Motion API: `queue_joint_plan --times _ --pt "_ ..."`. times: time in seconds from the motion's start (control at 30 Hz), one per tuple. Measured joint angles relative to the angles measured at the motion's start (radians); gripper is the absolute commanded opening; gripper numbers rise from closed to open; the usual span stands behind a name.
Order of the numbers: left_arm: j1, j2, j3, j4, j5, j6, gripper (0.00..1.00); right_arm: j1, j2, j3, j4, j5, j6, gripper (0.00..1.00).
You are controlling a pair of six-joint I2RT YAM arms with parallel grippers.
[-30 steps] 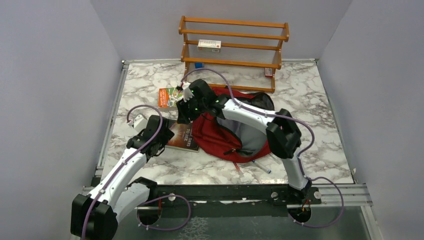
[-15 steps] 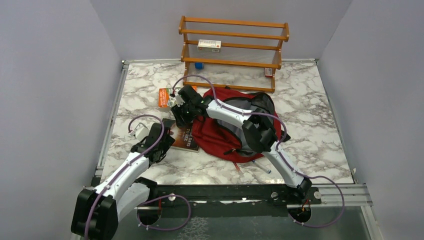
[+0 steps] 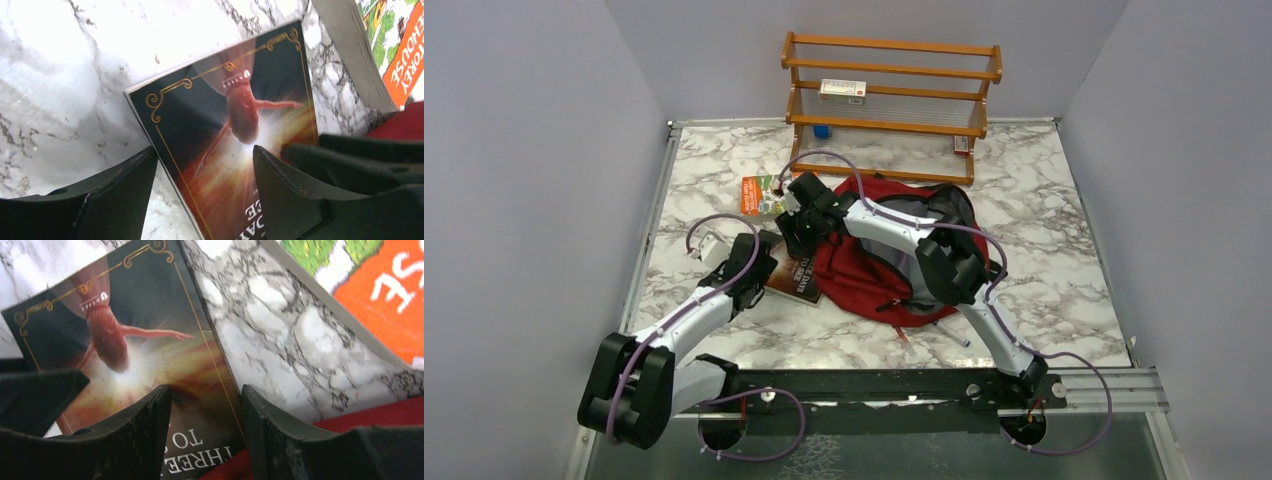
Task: Pack the student bag
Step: Pick up the book from the center of the board.
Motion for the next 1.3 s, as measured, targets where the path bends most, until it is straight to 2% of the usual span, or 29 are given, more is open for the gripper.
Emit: queue_joint_plan --times 0.37,0.57,0.77,1.03,1.3 --pt "0.103 0.143 0.075 0.08 -0.042 0.017 0.71 -0.029 -0.045 -0.075 -0.019 -0.148 0.043 0.51" --pt "0.195 0.238 0.183 0.001 -0.053 0.118 0.76 -0.011 -0.065 -0.127 -0.006 -0.253 0.079 0.51" --pt "0.23 0.307 0.266 -0.107 -0.053 0.241 0.83 0.007 -0.148 -0.261 0.042 -0.194 0.143 0.54" --pt "0.23 0.22 0.192 -0.121 -0.002 0.291 0.82 0.008 -0.169 -0.299 0.069 -0.148 0.197 0.54" --pt "0.238 0.074 0.081 -0.071 0.103 0.344 0.71 0.006 -0.173 -0.31 0.084 -0.15 0.22 0.54"
